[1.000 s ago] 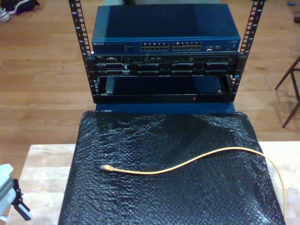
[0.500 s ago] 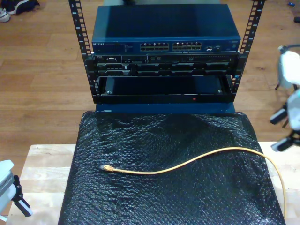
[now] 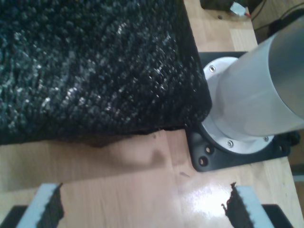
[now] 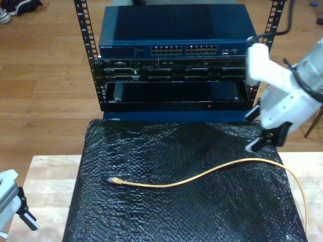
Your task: Grab the cable and plug it in
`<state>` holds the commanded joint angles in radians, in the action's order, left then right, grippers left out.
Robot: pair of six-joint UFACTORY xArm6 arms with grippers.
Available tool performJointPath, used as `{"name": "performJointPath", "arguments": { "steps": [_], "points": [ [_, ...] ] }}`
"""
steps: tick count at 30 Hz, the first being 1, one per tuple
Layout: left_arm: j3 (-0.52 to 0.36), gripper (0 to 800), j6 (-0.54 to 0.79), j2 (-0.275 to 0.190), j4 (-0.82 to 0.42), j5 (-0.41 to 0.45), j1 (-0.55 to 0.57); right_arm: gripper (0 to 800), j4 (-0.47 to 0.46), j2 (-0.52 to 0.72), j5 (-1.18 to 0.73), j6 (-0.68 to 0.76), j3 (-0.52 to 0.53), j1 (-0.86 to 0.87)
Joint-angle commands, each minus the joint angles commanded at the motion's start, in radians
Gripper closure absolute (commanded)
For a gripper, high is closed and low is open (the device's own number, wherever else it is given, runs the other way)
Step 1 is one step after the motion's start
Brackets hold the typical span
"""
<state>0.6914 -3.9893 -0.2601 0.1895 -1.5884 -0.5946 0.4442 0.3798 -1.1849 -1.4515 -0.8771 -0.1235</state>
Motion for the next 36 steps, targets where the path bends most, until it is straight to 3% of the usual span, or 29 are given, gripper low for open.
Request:
{"name": "performJointPath", "arguments": {
  "steps": [22, 31, 36],
  "points": [
    [-0.002, 1, -0.109, 0.000, 0.002, 0.000, 0.064, 8, -0.044, -0.110, 0.106, 0.135, -0.034, -0.244],
    [-0.003, 1, -0.124, 0.000, 0.002, 0.015, 0.084, 7, -0.269, -0.249, 0.141, 0.334, -0.126, -0.399],
    [0.000, 1, -0.124, 0.000, 0.002, 0.020, 0.083, 7, -0.301, -0.328, 0.141, 0.420, -0.192, -0.491]
  ]
}}
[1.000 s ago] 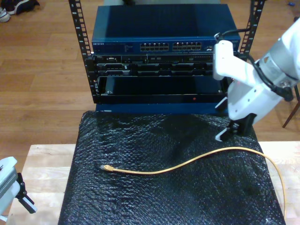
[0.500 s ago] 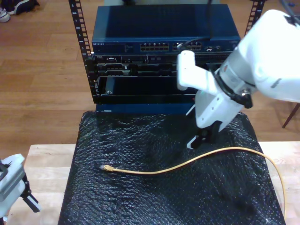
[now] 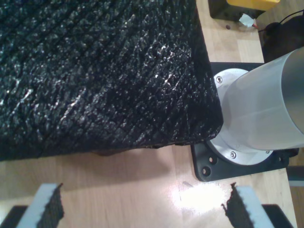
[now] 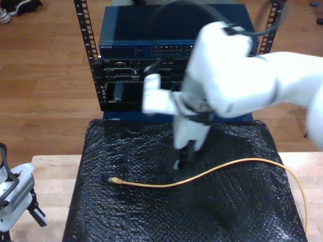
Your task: Grab the cable and plug it in
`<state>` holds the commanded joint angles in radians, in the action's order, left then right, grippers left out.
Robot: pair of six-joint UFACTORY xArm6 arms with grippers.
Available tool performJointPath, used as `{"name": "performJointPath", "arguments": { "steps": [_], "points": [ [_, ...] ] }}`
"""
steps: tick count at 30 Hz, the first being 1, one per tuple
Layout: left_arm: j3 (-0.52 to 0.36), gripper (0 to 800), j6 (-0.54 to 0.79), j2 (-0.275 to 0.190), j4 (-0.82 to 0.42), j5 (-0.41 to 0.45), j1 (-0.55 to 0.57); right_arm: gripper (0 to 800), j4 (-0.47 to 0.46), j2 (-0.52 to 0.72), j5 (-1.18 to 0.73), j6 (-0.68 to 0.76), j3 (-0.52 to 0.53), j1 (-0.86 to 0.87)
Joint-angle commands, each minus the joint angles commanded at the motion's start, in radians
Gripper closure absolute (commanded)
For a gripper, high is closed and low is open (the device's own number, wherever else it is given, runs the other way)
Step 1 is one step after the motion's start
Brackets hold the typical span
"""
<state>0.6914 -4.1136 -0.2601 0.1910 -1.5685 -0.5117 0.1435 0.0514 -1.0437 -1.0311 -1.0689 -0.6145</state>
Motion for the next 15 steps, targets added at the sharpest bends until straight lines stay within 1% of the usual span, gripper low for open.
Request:
{"name": "performJointPath", "arguments": {
  "steps": [6, 9, 12, 15],
  "points": [
    [0.003, 1, 0.000, 0.000, 0.000, 0.002, -0.003, 9, -0.008, -0.080, 0.017, 0.061, -0.057, -0.055],
    [0.002, 1, 0.000, 0.000, 0.000, 0.005, -0.009, 19, -0.009, -0.109, 0.049, 0.068, -0.063, -0.063],
    [-0.003, 1, 0.002, 0.000, 0.000, 0.020, -0.012, 19, -0.014, -0.138, 0.077, 0.107, -0.063, -0.066],
    [-0.005, 1, 0.003, 0.006, 0.000, 0.025, -0.028, 19, -0.051, -0.172, 0.086, 0.121, -0.081, -0.072]
  ]
}}
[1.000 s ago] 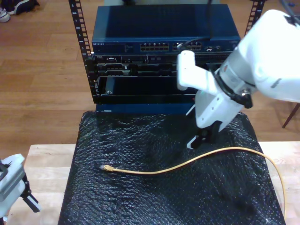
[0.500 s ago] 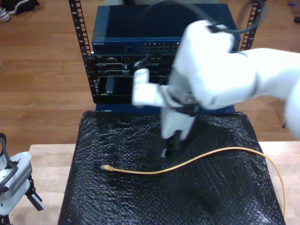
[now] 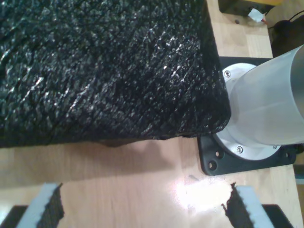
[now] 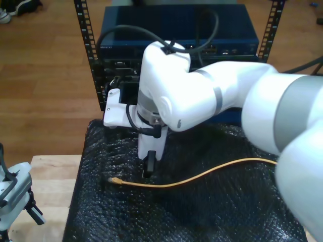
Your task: Grab the cable and plug it in
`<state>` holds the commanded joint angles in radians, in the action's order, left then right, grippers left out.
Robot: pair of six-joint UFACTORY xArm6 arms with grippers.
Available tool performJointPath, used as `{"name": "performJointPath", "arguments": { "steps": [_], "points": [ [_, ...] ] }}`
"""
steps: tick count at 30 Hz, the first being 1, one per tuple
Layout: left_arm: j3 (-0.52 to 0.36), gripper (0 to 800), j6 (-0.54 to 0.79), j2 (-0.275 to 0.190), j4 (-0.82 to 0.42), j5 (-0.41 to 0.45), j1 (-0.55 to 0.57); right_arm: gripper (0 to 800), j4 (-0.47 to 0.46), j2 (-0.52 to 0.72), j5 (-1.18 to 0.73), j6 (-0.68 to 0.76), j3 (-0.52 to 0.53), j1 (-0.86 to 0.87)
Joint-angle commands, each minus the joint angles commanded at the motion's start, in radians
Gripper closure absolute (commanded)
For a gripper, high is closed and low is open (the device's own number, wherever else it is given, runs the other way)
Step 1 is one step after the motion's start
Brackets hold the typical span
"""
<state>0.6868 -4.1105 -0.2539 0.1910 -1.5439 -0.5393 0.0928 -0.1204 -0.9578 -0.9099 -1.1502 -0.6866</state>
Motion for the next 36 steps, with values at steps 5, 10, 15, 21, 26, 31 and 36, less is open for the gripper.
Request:
{"name": "performJointPath", "arguments": {
  "steps": [5, 10, 15, 21, 26, 31, 36],
  "points": [
    [0.003, 1, 0.000, 0.029, 0.000, 0.002, -0.037, 18, -0.054, -0.063, -0.002, 0.068, -0.038, -0.041],
    [0.000, 1, -0.002, 0.038, 0.000, 0.002, -0.037, 18, -0.081, -0.120, -0.005, 0.153, -0.089, -0.080],
    [0.000, 1, -0.002, 0.046, 0.000, 0.002, -0.038, 18, -0.084, -0.163, -0.005, 0.245, -0.114, -0.087],
    [0.002, 1, -0.003, 0.046, 0.000, 0.002, -0.038, 14, -0.084, -0.198, -0.003, 0.330, -0.129, -0.110],
    [0.000, 1, -0.003, 0.048, 0.002, 0.002, -0.038, 14, -0.084, -0.222, 0.000, 0.391, -0.143, -0.118],
    [0.000, 1, -0.002, 0.049, 0.000, 0.002, -0.038, 27, -0.083, -0.267, -0.002, 0.394, -0.183, -0.120],
    [0.000, 1, -0.002, 0.052, 0.002, 0.002, -0.038, 77, -0.086, -0.295, -0.002, 0.394, -0.210, -0.126]
  ]
}}
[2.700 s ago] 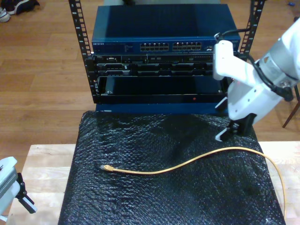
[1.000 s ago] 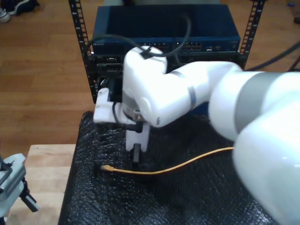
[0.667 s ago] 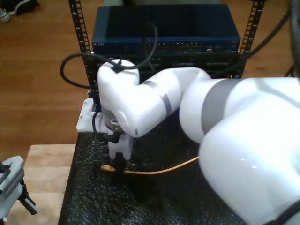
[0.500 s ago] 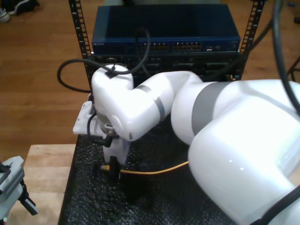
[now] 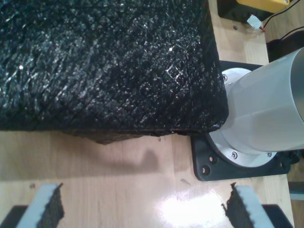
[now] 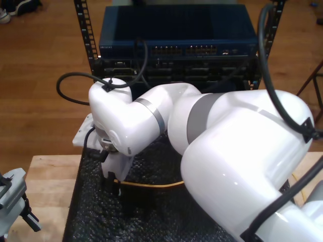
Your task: Grab the cable and plug it in
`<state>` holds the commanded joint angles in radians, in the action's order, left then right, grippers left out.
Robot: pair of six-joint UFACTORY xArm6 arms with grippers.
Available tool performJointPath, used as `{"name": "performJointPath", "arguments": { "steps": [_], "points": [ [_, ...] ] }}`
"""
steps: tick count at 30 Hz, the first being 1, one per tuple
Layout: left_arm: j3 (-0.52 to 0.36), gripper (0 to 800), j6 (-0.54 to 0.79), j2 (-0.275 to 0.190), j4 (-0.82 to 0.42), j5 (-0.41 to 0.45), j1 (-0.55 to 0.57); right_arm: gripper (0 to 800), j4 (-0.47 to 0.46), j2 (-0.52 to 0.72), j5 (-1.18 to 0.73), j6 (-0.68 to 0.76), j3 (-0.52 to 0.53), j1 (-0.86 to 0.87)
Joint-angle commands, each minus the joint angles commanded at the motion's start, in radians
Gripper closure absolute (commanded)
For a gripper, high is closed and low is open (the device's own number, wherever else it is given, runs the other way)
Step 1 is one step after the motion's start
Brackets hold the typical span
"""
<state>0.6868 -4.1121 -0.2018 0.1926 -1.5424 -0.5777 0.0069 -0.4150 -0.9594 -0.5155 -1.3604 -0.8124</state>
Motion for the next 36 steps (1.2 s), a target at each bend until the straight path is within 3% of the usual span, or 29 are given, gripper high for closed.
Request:
{"name": "performJointPath", "arguments": {
  "steps": [15, 36],
  "points": [
    [0.000, 1, 0.000, 0.008, 0.000, 0.000, 0.000, 298, -0.037, -0.008, 0.000, 0.028, -0.006, -0.006],
    [0.000, 1, 0.000, 0.011, 0.000, 0.000, 0.002, 472, -0.060, -0.021, 0.000, 0.046, -0.017, -0.015]
  ]
}}
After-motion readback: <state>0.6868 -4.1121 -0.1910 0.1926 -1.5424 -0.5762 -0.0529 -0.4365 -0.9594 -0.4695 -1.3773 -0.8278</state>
